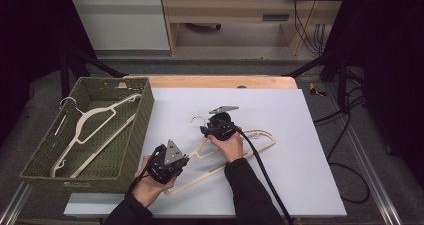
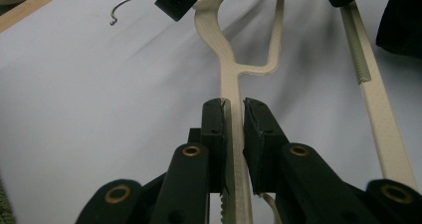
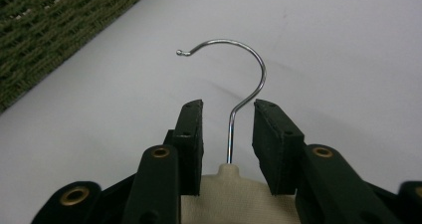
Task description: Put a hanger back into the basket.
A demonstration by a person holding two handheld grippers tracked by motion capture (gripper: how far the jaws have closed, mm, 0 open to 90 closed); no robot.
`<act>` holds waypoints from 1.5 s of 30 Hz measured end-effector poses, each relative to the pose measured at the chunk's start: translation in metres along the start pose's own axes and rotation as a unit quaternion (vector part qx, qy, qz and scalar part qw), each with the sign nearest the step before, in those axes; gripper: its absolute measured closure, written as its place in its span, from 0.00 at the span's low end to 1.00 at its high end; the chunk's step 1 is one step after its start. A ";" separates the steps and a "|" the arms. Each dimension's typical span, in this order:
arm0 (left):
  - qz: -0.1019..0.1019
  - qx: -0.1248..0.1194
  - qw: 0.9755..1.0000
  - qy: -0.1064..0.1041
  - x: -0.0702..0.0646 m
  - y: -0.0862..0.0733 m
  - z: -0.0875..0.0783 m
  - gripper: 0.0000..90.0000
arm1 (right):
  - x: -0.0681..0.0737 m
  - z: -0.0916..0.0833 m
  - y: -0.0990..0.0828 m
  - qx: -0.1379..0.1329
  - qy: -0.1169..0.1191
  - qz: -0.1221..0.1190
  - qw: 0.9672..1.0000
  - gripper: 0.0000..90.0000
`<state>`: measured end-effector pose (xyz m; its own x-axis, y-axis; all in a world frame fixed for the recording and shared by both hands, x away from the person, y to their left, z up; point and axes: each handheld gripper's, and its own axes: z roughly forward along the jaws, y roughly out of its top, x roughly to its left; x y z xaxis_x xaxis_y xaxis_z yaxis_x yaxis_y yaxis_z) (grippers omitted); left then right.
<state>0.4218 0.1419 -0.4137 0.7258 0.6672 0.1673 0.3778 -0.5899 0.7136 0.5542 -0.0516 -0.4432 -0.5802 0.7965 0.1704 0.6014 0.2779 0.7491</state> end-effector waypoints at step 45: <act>-0.149 -0.094 0.975 -0.134 -0.001 0.032 0.053 0.59 | 0.006 -0.060 -0.019 -0.110 0.059 -0.043 0.991 0.99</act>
<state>0.4632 0.0984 -0.4268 0.7338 0.6386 -0.2318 0.5003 -0.2771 0.8203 0.5062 -0.0844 -0.4176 -0.6919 0.7034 0.1629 0.4202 0.2088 0.8831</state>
